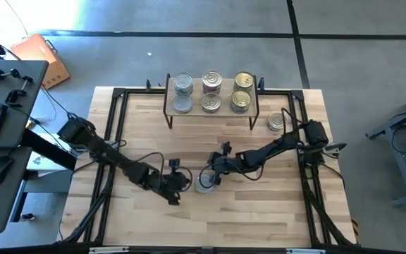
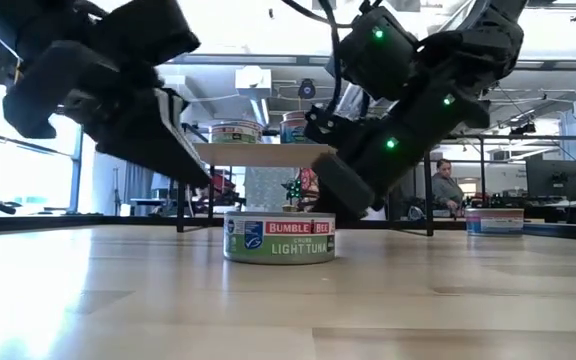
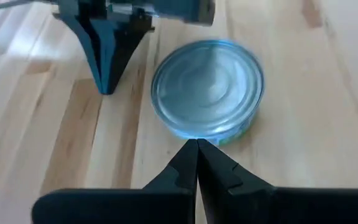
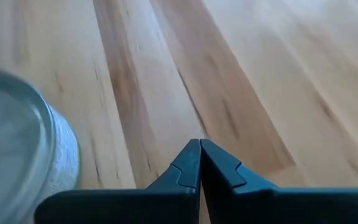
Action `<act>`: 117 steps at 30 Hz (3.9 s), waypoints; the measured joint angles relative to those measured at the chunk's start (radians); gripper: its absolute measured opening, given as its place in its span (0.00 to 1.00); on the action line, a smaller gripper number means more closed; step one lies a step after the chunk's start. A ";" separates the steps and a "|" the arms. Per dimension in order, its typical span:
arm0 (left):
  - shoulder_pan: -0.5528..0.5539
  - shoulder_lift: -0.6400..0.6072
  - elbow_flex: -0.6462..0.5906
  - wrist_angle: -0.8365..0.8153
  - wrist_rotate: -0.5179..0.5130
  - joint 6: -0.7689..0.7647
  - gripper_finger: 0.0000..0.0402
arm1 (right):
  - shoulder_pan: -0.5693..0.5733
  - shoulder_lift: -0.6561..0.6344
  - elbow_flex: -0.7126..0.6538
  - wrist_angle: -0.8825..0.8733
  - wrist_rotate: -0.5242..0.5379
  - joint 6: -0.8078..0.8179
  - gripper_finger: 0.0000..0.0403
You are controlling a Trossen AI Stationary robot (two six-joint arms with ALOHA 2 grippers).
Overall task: Stack canned seafood by type on shelf
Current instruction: Stack the green white tuna can on top of the other green white tuna can on the shelf
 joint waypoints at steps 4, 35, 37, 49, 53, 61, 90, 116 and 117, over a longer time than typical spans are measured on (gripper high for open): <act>-0.012 0.030 -0.001 0.133 0.015 0.083 0.01 | 0.030 -0.049 -0.013 -0.059 0.066 -0.002 0.00; 0.082 0.316 0.150 0.243 0.152 0.598 0.06 | 0.302 -0.098 -0.115 -0.042 0.253 0.177 0.00; 0.083 0.315 0.149 0.230 0.149 0.598 0.02 | 0.302 -0.098 -0.116 -0.047 0.251 0.157 0.00; 0.082 0.310 0.148 0.232 0.147 0.580 0.01 | 0.302 -0.093 -0.116 -0.029 0.244 0.150 0.00; 0.079 0.310 0.148 0.233 0.146 0.553 0.00 | 0.302 -0.093 -0.116 -0.028 0.244 0.150 0.00; 0.043 0.274 0.144 0.215 0.079 0.547 0.00 | 0.302 -0.093 -0.116 -0.025 0.243 0.154 0.00; -0.051 0.011 0.145 0.074 -0.120 0.565 0.00 | 0.302 -0.093 -0.116 -0.018 0.243 0.154 0.00; 0.083 0.195 0.152 0.082 0.306 0.444 0.42 | 0.301 -0.093 -0.116 -0.017 0.243 0.154 0.00; 0.082 0.203 0.150 0.073 0.306 0.445 0.42 | 0.301 -0.093 -0.116 -0.017 0.243 0.153 0.00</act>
